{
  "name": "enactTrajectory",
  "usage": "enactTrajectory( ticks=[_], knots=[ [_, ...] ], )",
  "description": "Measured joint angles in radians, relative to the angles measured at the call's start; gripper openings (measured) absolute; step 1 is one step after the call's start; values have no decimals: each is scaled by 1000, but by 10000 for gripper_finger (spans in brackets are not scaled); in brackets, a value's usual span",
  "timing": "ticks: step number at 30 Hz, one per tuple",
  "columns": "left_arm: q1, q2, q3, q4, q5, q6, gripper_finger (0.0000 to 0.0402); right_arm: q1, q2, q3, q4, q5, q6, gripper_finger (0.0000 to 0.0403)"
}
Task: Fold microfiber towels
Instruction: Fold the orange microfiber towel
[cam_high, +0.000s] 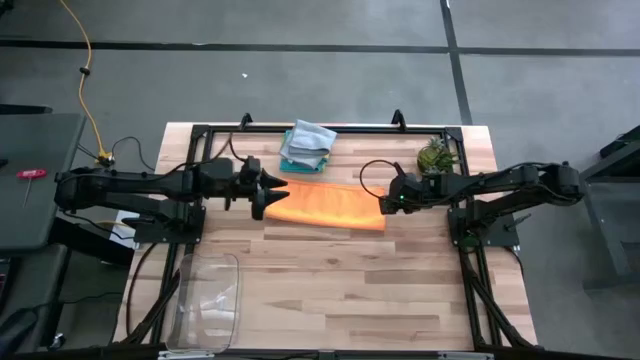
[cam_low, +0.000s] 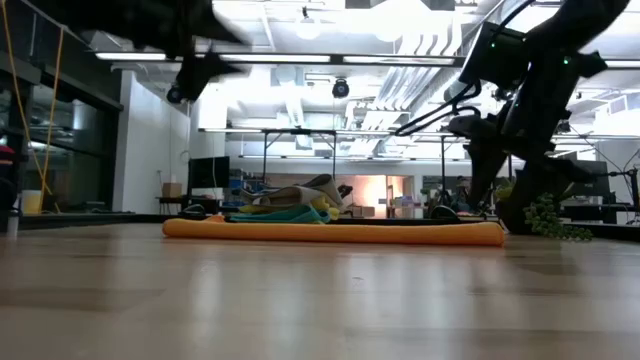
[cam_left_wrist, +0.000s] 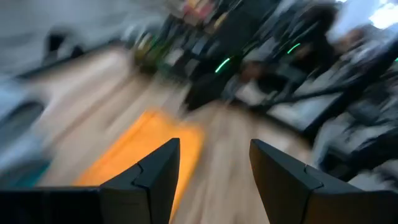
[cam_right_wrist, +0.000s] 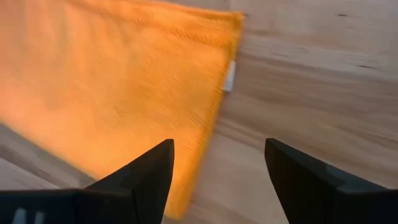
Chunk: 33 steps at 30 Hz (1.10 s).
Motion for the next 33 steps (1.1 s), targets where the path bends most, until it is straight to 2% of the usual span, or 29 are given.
enactTrajectory(
  ticks=[6,10,15,20,29,33],
  knots=[
    [-13,0,0,245,-33,2,182,-38,65,-13,111,-6,32,243],
    [-14,0,0,308,-41,-13,182,-42,143,-7,152,-34,50,243],
    [-14,0,0,313,-42,-24,180,-27,246,53,120,-35,38,243],
    [-14,1,0,307,-42,-24,180,-2,331,155,16,5,32,233],
    [-14,1,0,268,-42,-24,179,53,475,281,-102,73,35,175],
    [-14,1,0,261,-42,-24,179,72,495,294,-112,91,40,140]
  ],
)
